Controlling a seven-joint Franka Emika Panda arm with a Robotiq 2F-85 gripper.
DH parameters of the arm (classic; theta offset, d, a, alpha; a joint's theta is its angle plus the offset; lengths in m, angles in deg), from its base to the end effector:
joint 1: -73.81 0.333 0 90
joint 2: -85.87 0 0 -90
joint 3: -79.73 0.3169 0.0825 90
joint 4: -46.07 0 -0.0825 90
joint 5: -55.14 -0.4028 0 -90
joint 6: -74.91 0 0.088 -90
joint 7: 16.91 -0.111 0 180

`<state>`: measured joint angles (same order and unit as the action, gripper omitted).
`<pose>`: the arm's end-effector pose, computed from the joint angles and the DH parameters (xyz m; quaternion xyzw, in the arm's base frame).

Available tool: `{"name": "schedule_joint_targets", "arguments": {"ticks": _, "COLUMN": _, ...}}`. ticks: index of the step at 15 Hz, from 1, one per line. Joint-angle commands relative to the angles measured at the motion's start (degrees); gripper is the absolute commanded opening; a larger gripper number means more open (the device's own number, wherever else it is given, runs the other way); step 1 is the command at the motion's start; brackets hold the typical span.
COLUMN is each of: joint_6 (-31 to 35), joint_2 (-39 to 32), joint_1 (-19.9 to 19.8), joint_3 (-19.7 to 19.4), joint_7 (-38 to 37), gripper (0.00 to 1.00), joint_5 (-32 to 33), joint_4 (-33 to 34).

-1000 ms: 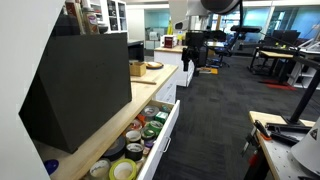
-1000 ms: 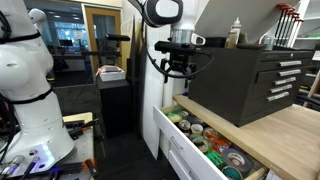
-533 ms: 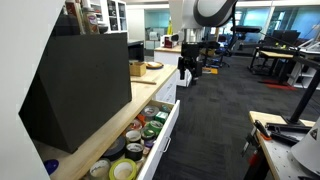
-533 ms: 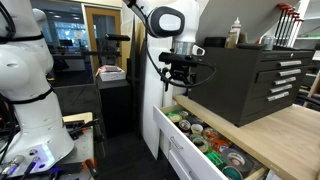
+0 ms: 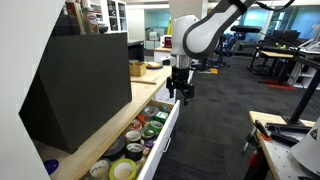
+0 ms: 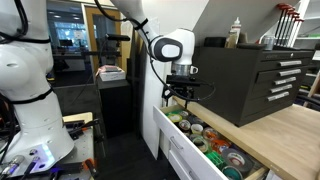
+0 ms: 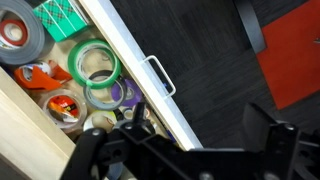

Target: Close the drawer

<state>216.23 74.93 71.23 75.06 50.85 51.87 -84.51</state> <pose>0.5396 -0.0690 0.2535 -0.8744 -0.4851 -0.0051 0.0088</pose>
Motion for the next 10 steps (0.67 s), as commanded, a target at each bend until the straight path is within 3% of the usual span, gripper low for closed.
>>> {"name": "schedule_joint_targets", "arguments": {"ticks": 1, "joint_6": 6.3, "joint_2": -3.3, "joint_1": -1.1, "joint_3": 4.3, "joint_7": 5.0, "gripper": 1.00, "joint_5": 0.0, "joint_4": -0.5}}
{"name": "schedule_joint_targets", "arguments": {"ticks": 6, "joint_6": 11.8, "joint_2": -7.2, "joint_1": -1.3, "joint_3": 9.7, "joint_7": 8.6, "gripper": 1.00, "joint_5": -0.3, "joint_4": 0.0}}
{"name": "schedule_joint_targets", "arguments": {"ticks": 10, "joint_6": 10.4, "joint_2": -7.7, "joint_1": -1.0, "joint_3": 10.6, "joint_7": 5.9, "gripper": 1.00, "joint_5": 0.8, "joint_4": 0.2}}
